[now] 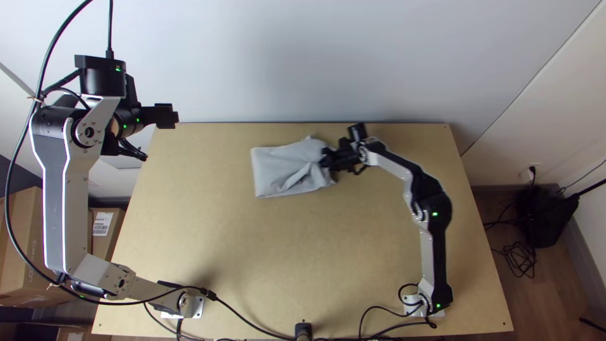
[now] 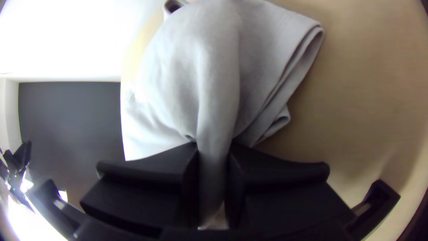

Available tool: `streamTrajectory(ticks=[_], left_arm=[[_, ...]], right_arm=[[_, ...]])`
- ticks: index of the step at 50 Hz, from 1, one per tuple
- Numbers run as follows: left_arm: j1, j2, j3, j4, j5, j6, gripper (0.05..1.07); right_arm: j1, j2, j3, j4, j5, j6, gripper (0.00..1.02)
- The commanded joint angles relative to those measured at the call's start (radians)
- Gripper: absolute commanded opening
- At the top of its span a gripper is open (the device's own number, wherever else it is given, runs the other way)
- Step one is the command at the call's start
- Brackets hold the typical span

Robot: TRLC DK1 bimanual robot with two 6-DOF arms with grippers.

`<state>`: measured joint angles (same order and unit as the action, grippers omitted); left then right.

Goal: Fold the t-shirt

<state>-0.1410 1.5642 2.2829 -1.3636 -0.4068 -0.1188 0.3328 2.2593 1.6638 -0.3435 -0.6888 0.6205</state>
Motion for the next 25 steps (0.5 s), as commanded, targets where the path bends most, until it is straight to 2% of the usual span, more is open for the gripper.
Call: streamTrajectory(ticks=[1, 7, 16, 25], left_arm=[[0.004, 0.000, -0.007, 0.009, 0.003, 0.008, 1.03], [0.006, 0.003, -0.008, 0.015, 0.022, 0.008, 1.03], [0.011, 0.007, -0.010, 0.034, 0.036, 0.008, 1.03], [0.015, 0.020, -0.014, 0.047, 0.059, 0.010, 1.03]], right_arm=[[-0.123, -0.112, -0.150, 0.046, 0.025, -0.030, 0.02], [-0.267, -0.208, -0.274, 0.103, 0.034, -0.033, 0.02], [-0.500, -0.316, -0.415, 0.181, 0.117, -0.019, 0.02], [-0.710, -0.328, -0.440, 0.205, 0.173, -0.002, 0.02]])
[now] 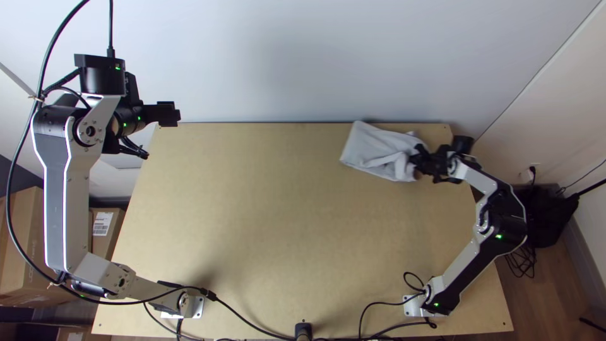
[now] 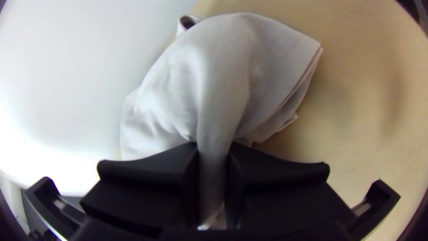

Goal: Fold the t-shirt

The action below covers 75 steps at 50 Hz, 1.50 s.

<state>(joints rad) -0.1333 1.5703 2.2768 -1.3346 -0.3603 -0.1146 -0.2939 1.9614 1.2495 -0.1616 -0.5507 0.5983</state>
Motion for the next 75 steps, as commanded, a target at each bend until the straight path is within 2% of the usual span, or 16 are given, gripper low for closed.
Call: streamTrajectory(ticks=[1, 3, 4, 5, 7, 8, 9, 18, 23, 30, 39, 48, 52, 56, 64, 75], left_arm=[[0.008, 0.016, -0.008, 0.020, 0.014, 0.006, 1.03], [0.008, 0.019, -0.008, 0.023, 0.017, 0.007, 1.03], [0.008, 0.020, -0.008, 0.025, 0.020, 0.009, 1.03], [0.008, 0.020, -0.008, 0.026, 0.024, 0.009, 1.03], [0.008, 0.023, -0.008, 0.031, 0.034, 0.010, 1.03], [0.008, 0.025, -0.008, 0.032, 0.034, 0.010, 1.03], [0.008, 0.027, -0.008, 0.034, 0.034, 0.010, 1.03], [0.006, 0.030, -0.008, 0.038, 0.040, 0.012, 1.03], [0.009, 0.027, -0.008, 0.040, 0.040, 0.012, 1.03], [0.031, 0.019, -0.011, 0.040, 0.041, 0.021, 1.03], [0.069, 0.008, -0.016, 0.040, 0.070, 0.029, 1.03], [0.090, -0.003, -0.030, 0.040, 0.070, 0.039, 1.03], [0.098, -0.009, -0.031, 0.040, 0.072, 0.049, 1.03], [0.112, -0.012, -0.033, 0.040, 0.075, 0.052, 1.03], [0.135, -0.024, -0.048, 0.040, 0.087, 0.064, 1.03], [0.146, -0.026, -0.049, 0.040, 0.089, 0.075, 1.03]], right_arm=[[-0.102, -0.030, -0.025, 0.027, 0.048, 0.020, 0.02], [-0.131, -0.027, -0.024, 0.028, 0.055, 0.015, 0.07], [-0.142, -0.027, -0.025, 0.028, 0.054, 0.011, 0.17], [-0.151, -0.029, -0.027, 0.028, 0.054, 0.008, 0.32], [-0.165, -0.035, -0.027, 0.028, 0.055, -0.009, 0.80], [-0.171, -0.038, -0.024, 0.027, 0.055, -0.018, 0.98], [-0.177, -0.042, -0.022, 0.025, 0.055, -0.029, 0.99], [-0.221, -0.148, -0.013, 0.002, 0.109, -0.051, 0.99], [-0.235, -0.231, 0.007, -0.133, 0.173, -0.037, 0.99], [-0.240, -0.328, 0.028, -0.400, 0.190, 0.066, 0.99], [-0.209, -0.378, 0.001, -0.539, 0.190, 0.251, 0.98], [-0.152, -0.326, 0.019, -0.599, 0.164, 0.344, 0.95], [-0.128, -0.286, 0.042, -0.633, 0.130, 0.339, 0.93], [-0.100, -0.262, 0.054, -0.633, 0.130, 0.311, 0.89], [-0.082, -0.219, 0.077, -0.632, 0.132, 0.304, 0.89], [-0.082, -0.127, 0.130, -0.595, 0.153, 0.290, 0.82]])
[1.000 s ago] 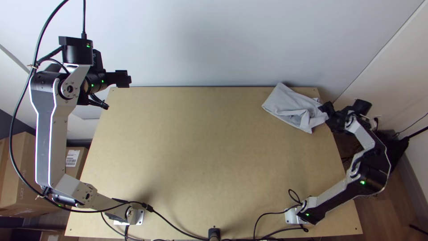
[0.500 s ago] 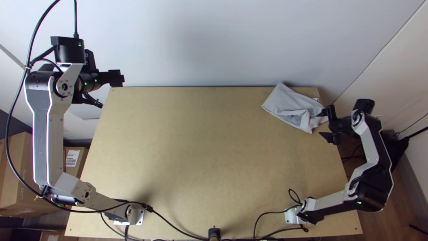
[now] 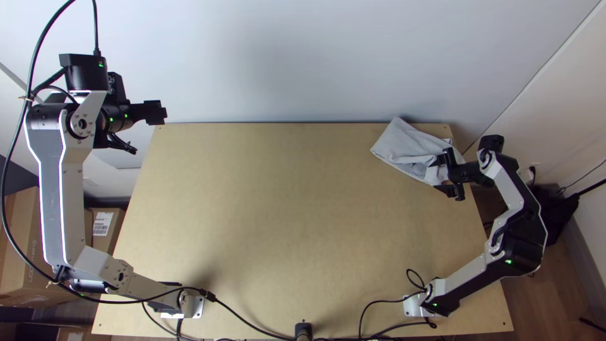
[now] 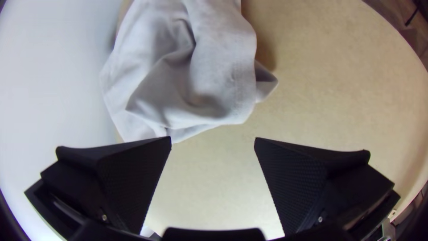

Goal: Fold the t-shirt

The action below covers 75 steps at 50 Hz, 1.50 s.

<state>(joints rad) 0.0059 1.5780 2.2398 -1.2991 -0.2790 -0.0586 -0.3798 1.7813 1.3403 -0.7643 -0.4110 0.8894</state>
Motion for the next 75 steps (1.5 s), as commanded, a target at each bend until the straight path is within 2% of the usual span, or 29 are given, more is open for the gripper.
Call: streamTrajectory(ticks=[1, 6, 13, 19, 22, 23, 42, 44, 45, 49, 50, 52, 53, 62, 65, 67, 71, 75], left_arm=[[0.006, -0.033, -0.012, 0.006, 0.008, 0.020, 1.03], [0.006, -0.033, -0.011, 0.017, 0.008, 0.022, 1.03], [0.006, -0.032, -0.012, 0.017, 0.008, 0.022, 1.03], [0.006, -0.033, -0.011, 0.018, 0.008, 0.023, 1.03], [0.006, -0.036, -0.011, 0.018, 0.008, 0.025, 1.03], [0.006, -0.038, -0.009, 0.018, 0.008, 0.025, 1.03], [0.012, -0.052, -0.011, 0.011, 0.008, 0.025, 1.03], [0.011, -0.052, -0.011, 0.011, 0.008, 0.025, 1.03], [0.011, -0.052, -0.011, 0.011, 0.008, 0.025, 1.03], [0.009, -0.053, -0.012, 0.011, 0.008, 0.025, 1.03], [0.011, -0.053, -0.011, 0.011, 0.008, 0.025, 1.03], [0.011, -0.053, -0.011, 0.011, 0.008, 0.025, 1.03], [0.011, -0.053, -0.012, 0.011, 0.008, 0.025, 1.03], [0.012, -0.065, -0.012, 0.008, 0.006, 0.026, 1.03], [0.012, -0.069, -0.012, 0.004, 0.006, 0.026, 1.03], [0.012, -0.070, -0.012, 0.000, 0.006, 0.026, 1.03], [0.014, -0.075, -0.012, -0.003, 0.008, 0.025, 1.03], [0.014, -0.079, -0.012, -0.006, 0.006, 0.025, 1.03]], right_arm=[[0.005, 0.061, 0.043, 0.011, 0.021, -0.003, 0.80], [0.004, 0.092, 0.062, 0.026, 0.051, -0.020, 0.72], [0.005, 0.130, 0.085, 0.043, 0.072, -0.049, 0.70], [0.005, 0.127, 0.088, 0.066, 0.143, -0.072, 0.32], [0.005, 0.113, 0.092, 0.066, 0.176, -0.093, 0.05], [0.004, 0.107, 0.091, 0.066, 0.186, -0.099, 0.02], [-0.057, -0.065, 0.080, 0.043, 0.186, -0.175, 0.02], [-0.065, -0.068, 0.080, 0.042, 0.186, -0.179, 0.06], [-0.068, -0.068, 0.080, 0.037, 0.186, -0.181, 0.13], [-0.082, -0.063, 0.072, 0.022, 0.186, -0.198, 0.58], [-0.085, -0.057, 0.069, 0.014, 0.186, -0.204, 0.74], [-0.091, -0.046, 0.068, -0.010, 0.186, -0.221, 0.93], [-0.096, -0.045, 0.068, -0.015, 0.186, -0.227, 0.98], [-0.120, -0.060, 0.060, -0.018, 0.190, -0.282, 0.99], [-0.110, -0.072, 0.060, 0.014, 0.287, -0.330, 0.99], [-0.099, -0.082, 0.060, 0.039, 0.327, -0.356, 0.99], [-0.059, -0.108, 0.040, 0.129, 0.370, -0.420, 0.99], [-0.025, -0.105, 0.026, 0.215, 0.374, -0.464, 0.99]])
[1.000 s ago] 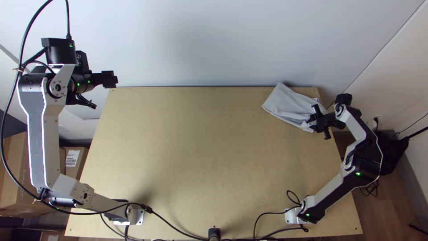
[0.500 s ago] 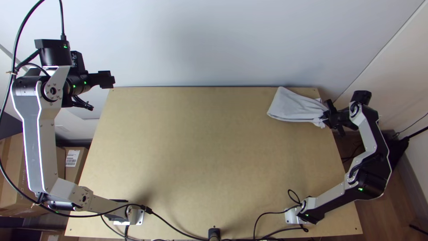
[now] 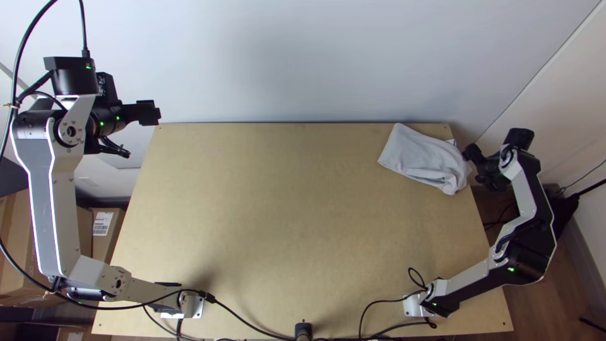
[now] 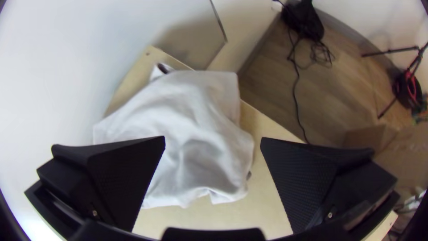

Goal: Fold the t-shirt

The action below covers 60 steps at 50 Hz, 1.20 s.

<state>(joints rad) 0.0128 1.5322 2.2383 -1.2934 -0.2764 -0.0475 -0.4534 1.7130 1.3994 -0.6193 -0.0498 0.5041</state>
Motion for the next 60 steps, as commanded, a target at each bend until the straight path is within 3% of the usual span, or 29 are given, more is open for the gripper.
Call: streamTrajectory(ticks=[1, 9, 17, 23, 30, 38, 43, 49, 60], left_arm=[[0.007, -0.035, -0.011, -0.012, 0.003, 0.015, 1.03], [0.009, -0.044, -0.009, -0.010, 0.003, 0.014, 1.03], [0.016, -0.067, -0.006, -0.010, 0.005, 0.009, 1.03], [0.035, -0.086, -0.011, -0.012, 0.005, 0.005, 1.03], [0.050, -0.106, -0.013, -0.012, 0.006, 0.001, 1.03], [0.053, -0.133, -0.013, -0.009, 0.006, -0.023, 1.03], [0.055, -0.165, -0.016, 0.002, 0.016, -0.034, 1.03], [0.055, -0.248, -0.065, 0.078, 0.055, -0.029, 1.03], [0.049, -0.526, -0.379, 0.339, 0.086, 0.040, 1.03]], right_arm=[[0.053, -0.030, -0.033, 0.081, 0.013, -0.087, 0.99], [0.073, 0.059, -0.028, 0.052, 0.033, -0.116, 0.99], [0.045, 0.114, -0.060, -0.114, 0.136, -0.196, 0.99], [0.002, 0.126, -0.073, -0.094, 0.194, -0.223, 0.99], [0.010, 0.005, -0.060, 0.033, 0.192, -0.266, 0.99], [0.068, -0.265, -0.112, 0.279, 0.191, -0.369, 0.99], [0.121, -0.447, -0.142, 0.423, 0.154, -0.435, 0.99], [0.173, -0.618, -0.128, 0.469, 0.088, -0.478, 0.99], [0.279, -0.914, -0.068, 0.457, 0.085, -0.473, 0.99]])
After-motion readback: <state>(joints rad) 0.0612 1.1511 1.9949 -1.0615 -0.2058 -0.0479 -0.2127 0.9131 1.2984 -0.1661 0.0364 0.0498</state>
